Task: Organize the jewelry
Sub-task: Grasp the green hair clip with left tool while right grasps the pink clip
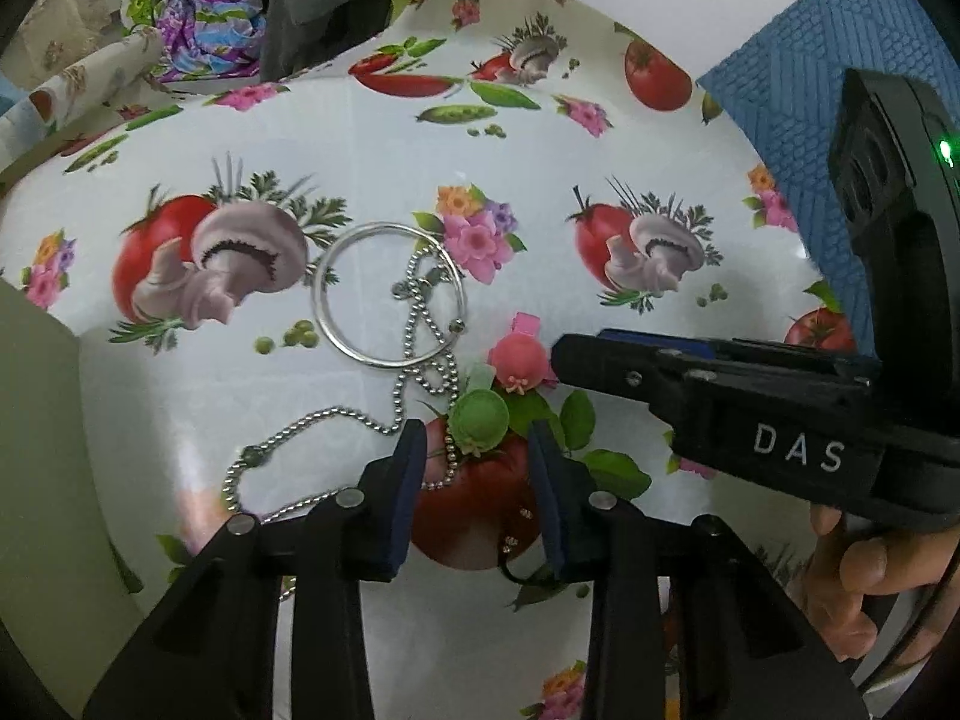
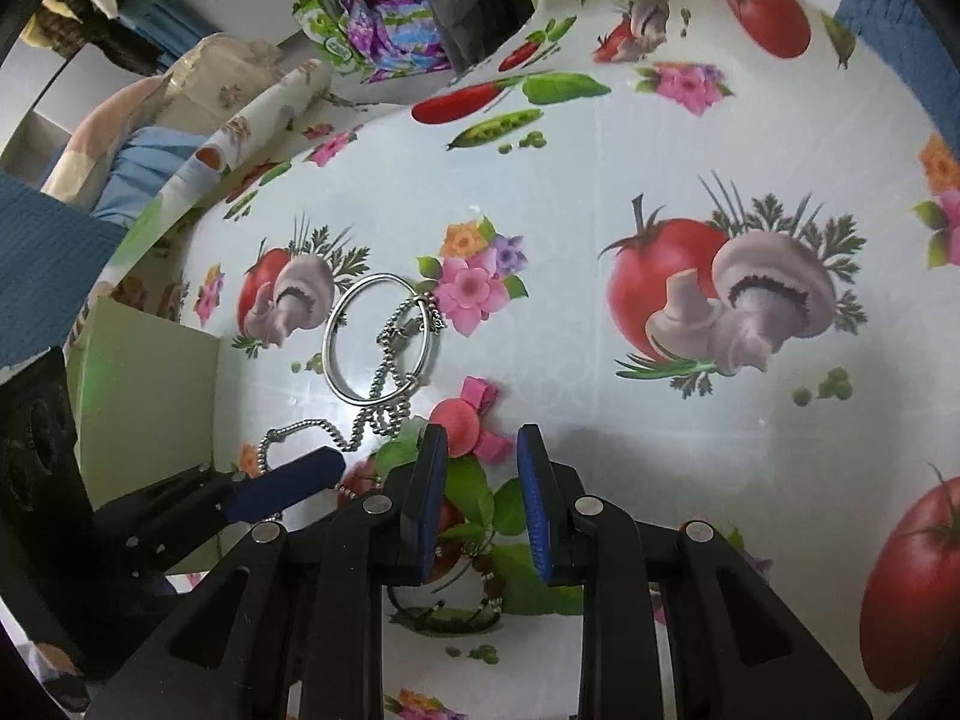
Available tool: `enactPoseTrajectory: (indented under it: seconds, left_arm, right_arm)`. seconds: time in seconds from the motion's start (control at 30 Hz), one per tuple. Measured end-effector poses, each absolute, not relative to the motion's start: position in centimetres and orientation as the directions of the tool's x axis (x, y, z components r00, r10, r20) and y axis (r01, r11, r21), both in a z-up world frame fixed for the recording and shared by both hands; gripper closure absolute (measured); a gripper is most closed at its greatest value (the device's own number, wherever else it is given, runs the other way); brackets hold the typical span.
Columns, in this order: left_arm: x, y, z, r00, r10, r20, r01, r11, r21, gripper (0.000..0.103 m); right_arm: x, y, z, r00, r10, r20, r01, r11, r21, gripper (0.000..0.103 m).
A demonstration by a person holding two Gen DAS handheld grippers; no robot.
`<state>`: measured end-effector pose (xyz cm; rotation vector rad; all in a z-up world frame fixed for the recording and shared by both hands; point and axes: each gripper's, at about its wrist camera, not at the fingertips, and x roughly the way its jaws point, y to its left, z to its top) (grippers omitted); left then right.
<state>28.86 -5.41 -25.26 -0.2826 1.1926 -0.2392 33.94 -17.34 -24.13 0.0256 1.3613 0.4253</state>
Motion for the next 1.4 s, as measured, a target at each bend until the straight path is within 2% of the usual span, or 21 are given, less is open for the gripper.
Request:
enactPoseTrajectory:
  seconds: [0.23, 0.33, 0.37, 0.43, 0.67, 1.3, 1.37, 1.4]
  left_arm:
    - [29.1, -6.1, -26.0, 0.364, -0.311, -0.878, 0.047, 0.948, -0.316, 0.073]
    - [29.4, -6.1, -26.1, 0.372, -0.317, -0.873, 0.048, 0.945, -0.323, 0.079]
    - [29.5, -6.1, -26.2, 0.370, -0.317, -0.873, 0.046, 0.945, -0.323, 0.084]
    - [29.6, -6.1, -26.1, 0.372, -0.322, -0.871, 0.045, 0.943, -0.330, 0.084]
    - [29.3, -5.8, -26.1, 0.373, -0.317, -0.872, 0.034, 0.944, -0.329, 0.085]
    - [26.7, -3.2, -20.2, 0.455, -0.301, -0.838, -0.025, 0.936, -0.350, 0.085]
    - [26.2, -2.9, -19.6, 0.462, -0.287, -0.839, -0.033, 0.940, -0.340, 0.085]
    - [26.0, -2.6, -19.3, 0.467, -0.281, -0.838, -0.042, 0.940, -0.338, 0.085]
  right_arm:
    - [34.2, -17.1, -25.1, 0.106, 0.327, -0.939, -0.293, 0.913, 0.285, 0.081]
    - [34.3, -16.8, -25.6, 0.093, 0.327, -0.941, -0.299, 0.910, 0.286, 0.081]
    - [34.3, -16.8, -25.7, 0.087, 0.328, -0.941, -0.297, 0.910, 0.290, 0.081]
    - [34.3, -16.9, -25.9, 0.089, 0.329, -0.940, -0.294, 0.911, 0.291, 0.083]
    - [34.0, -17.0, -25.5, 0.107, 0.316, -0.943, -0.300, 0.914, 0.272, 0.099]
    - [31.2, -17.1, -20.6, 0.218, 0.282, -0.934, -0.317, 0.926, 0.205, 0.100]
    - [31.7, -16.8, -20.5, 0.228, 0.285, -0.931, -0.322, 0.925, 0.204, 0.098]
    - [32.0, -16.7, -20.8, 0.219, 0.284, -0.933, -0.323, 0.924, 0.206, 0.093]
